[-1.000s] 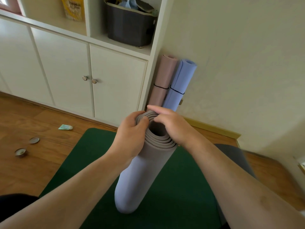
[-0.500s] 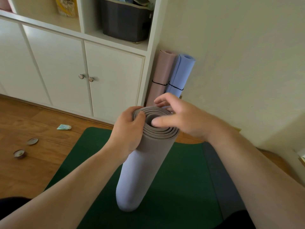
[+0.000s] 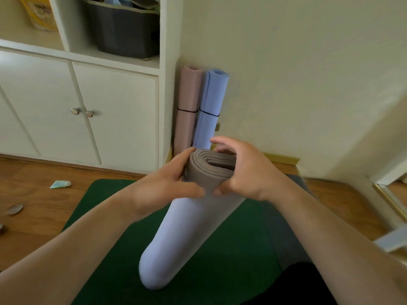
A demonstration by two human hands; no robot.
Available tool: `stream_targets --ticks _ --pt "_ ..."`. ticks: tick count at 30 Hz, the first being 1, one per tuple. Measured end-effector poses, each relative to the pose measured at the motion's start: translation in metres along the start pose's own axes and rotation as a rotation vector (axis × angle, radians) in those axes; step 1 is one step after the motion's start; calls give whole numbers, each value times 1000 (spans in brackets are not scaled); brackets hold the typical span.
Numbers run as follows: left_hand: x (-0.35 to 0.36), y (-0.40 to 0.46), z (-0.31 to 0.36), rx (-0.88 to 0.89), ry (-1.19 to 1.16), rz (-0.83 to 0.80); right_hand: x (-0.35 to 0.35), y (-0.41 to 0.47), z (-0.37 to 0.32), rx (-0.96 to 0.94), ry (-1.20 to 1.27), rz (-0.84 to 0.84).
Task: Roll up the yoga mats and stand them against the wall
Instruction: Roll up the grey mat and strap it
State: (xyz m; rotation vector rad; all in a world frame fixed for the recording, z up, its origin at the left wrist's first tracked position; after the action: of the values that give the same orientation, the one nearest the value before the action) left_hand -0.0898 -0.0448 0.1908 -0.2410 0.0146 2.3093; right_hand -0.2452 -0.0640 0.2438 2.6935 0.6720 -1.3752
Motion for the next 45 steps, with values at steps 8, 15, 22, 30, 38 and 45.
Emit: stream_targets --ticks 8,15,22,30,38,45 --pt "93 106 65 139 399 -37 -68 -98 102 -125 288 215" --pt "230 236 49 63 626 -286 -68 -205 263 -1 560 435" --pt "397 299 -51 -89 728 -571 17 -324 415 355 664 425" --pt "484 314 -126 -107 795 -831 242 -485 548 1202 1006 472" --pt "508 311 -151 -108 812 -904 405 -498 495 1292 765 -221" --pt "504 309 -149 -115 812 -893 459 -471 458 1154 291 -465"
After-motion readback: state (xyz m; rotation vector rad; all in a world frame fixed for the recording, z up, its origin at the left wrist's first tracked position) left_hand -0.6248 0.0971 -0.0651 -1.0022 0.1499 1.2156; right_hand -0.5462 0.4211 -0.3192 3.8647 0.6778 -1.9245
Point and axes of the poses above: each hand's wrist, its own y-axis towards the middle knuckle, its own x-axis out of the palm, z = x × y, the point moved 8 cm from there along y, towards the middle knuckle, and after that the axes turned 12 degrees about -z, right-handed, at the moved point
